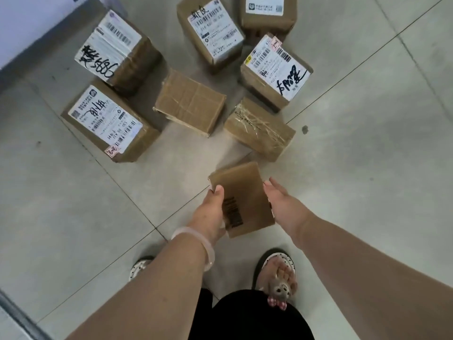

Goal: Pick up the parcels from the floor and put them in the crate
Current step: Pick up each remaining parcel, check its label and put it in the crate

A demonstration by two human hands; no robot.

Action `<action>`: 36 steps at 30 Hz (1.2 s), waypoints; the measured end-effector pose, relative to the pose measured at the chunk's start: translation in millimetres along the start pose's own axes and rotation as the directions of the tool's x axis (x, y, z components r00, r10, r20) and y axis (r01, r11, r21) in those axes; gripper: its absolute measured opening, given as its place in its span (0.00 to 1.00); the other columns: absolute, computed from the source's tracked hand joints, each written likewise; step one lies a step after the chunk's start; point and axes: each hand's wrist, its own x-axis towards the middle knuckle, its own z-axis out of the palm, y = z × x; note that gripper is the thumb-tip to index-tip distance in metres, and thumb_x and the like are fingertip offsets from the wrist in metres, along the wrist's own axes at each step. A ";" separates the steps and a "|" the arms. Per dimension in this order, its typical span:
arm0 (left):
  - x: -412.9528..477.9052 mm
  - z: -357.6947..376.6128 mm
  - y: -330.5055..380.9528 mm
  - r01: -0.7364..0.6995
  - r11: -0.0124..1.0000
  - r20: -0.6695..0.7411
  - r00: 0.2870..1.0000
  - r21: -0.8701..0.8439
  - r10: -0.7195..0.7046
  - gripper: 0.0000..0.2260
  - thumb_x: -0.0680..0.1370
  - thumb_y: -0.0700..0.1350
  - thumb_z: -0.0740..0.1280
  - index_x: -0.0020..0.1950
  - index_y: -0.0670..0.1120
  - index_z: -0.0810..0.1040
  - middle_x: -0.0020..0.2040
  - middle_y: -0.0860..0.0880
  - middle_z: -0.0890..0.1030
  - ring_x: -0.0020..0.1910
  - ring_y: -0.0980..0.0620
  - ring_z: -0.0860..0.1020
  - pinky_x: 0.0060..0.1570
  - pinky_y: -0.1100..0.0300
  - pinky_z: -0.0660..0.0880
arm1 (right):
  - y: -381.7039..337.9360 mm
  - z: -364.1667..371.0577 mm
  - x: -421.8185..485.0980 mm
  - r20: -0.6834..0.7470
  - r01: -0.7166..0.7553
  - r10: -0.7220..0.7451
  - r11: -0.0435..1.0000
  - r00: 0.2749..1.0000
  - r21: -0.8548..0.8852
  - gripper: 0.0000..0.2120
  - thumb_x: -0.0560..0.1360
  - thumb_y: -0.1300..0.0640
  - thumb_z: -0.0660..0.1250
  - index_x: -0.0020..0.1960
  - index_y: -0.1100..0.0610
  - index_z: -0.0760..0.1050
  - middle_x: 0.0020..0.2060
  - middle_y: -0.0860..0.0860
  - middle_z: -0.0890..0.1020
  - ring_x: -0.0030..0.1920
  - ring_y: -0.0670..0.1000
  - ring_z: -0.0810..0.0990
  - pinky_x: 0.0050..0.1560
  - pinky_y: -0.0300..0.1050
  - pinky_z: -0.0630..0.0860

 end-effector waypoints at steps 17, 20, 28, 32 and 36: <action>-337.0 -74.4 164.2 -0.425 0.846 -0.019 0.896 -0.323 0.443 0.22 0.80 0.61 0.53 0.57 0.51 0.81 0.48 0.52 0.86 0.49 0.54 0.80 0.60 0.54 0.72 | -189.6 -32.6 -320.5 -0.133 0.442 -0.431 0.778 0.892 0.447 0.17 0.82 0.46 0.52 0.60 0.50 0.76 0.47 0.49 0.84 0.52 0.50 0.82 0.56 0.48 0.77; -439.4 -92.4 198.1 -0.561 0.776 0.009 0.809 -0.288 0.588 0.22 0.81 0.61 0.51 0.53 0.52 0.81 0.44 0.52 0.86 0.45 0.53 0.81 0.54 0.56 0.73 | -232.5 -42.4 -417.7 -0.162 0.552 -0.541 0.711 0.825 0.436 0.18 0.81 0.45 0.53 0.62 0.50 0.77 0.46 0.48 0.84 0.51 0.49 0.82 0.51 0.45 0.78; -697.8 -150.4 224.9 -0.790 0.527 -0.020 0.560 -0.312 0.828 0.21 0.82 0.57 0.50 0.59 0.48 0.78 0.47 0.49 0.86 0.48 0.50 0.82 0.50 0.53 0.77 | -296.7 -43.0 -682.2 -0.151 0.832 -0.822 0.518 0.548 0.197 0.13 0.77 0.37 0.54 0.55 0.32 0.75 0.51 0.45 0.82 0.58 0.50 0.80 0.65 0.56 0.73; -792.8 -174.5 200.1 -0.864 0.385 -0.067 0.427 -0.325 0.902 0.21 0.82 0.57 0.50 0.60 0.48 0.78 0.56 0.48 0.83 0.57 0.48 0.80 0.57 0.49 0.76 | -298.2 -34.7 -786.5 -0.083 0.921 -0.921 0.368 0.380 0.129 0.19 0.81 0.43 0.51 0.43 0.25 0.77 0.41 0.36 0.85 0.54 0.46 0.80 0.63 0.53 0.73; -863.5 -202.2 156.1 -0.904 0.271 -0.152 0.335 -0.331 0.930 0.17 0.82 0.57 0.52 0.58 0.55 0.78 0.48 0.54 0.85 0.53 0.52 0.81 0.57 0.52 0.75 | -277.0 -15.3 -867.0 0.012 0.958 -0.962 0.272 0.272 0.088 0.24 0.82 0.45 0.49 0.37 0.24 0.75 0.37 0.29 0.82 0.51 0.40 0.78 0.62 0.50 0.73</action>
